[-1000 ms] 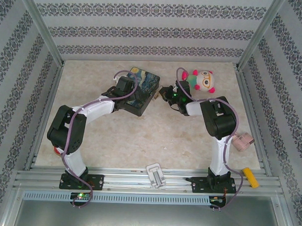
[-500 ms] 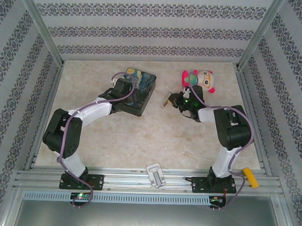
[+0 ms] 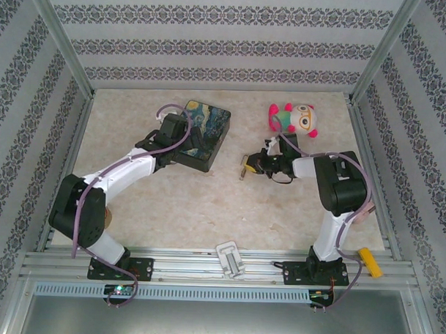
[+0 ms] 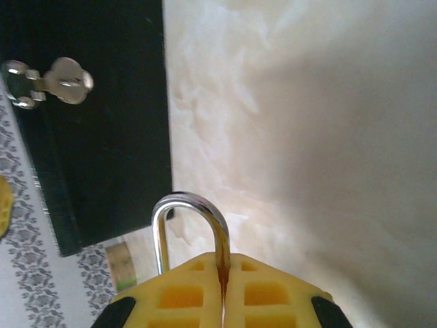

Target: Unlock a padlock with a key

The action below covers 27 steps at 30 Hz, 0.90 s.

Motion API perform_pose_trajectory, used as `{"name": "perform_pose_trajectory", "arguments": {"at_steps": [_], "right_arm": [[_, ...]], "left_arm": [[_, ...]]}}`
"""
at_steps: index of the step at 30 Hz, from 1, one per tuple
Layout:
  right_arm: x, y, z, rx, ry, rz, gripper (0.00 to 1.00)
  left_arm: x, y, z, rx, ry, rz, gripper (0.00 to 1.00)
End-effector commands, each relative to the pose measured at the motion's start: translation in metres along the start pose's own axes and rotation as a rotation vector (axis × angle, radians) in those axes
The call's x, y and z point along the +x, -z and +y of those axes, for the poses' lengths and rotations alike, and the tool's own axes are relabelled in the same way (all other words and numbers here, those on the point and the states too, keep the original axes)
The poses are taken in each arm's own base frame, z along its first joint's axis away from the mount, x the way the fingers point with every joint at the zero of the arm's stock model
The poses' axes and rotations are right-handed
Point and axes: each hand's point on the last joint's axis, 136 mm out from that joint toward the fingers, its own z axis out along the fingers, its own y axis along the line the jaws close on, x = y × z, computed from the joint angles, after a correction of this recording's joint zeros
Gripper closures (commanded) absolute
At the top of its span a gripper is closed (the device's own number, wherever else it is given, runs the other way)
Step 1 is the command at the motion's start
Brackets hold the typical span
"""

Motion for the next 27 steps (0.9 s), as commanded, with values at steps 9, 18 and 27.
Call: {"name": "perform_pose_trajectory", "arguments": {"at_steps": [9, 18, 27], "right_arm": [[0.001, 0.047, -0.05, 0.391, 0.127, 0.026, 0.9], [-0.019, 0.085, -0.031, 0.543, 0.225, -0.051, 0.54], [-0.089, 0.082, 0.074, 0.375, 0.437, -0.203, 0.45]], "left_arm": [[-0.013, 0.024, 0.006, 0.028, 0.087, -0.061, 0.01], [-0.012, 0.041, 0.021, -0.006, 0.149, -0.085, 0.01], [0.018, 0.044, 0.04, -0.018, 0.295, -0.047, 0.01]]}}
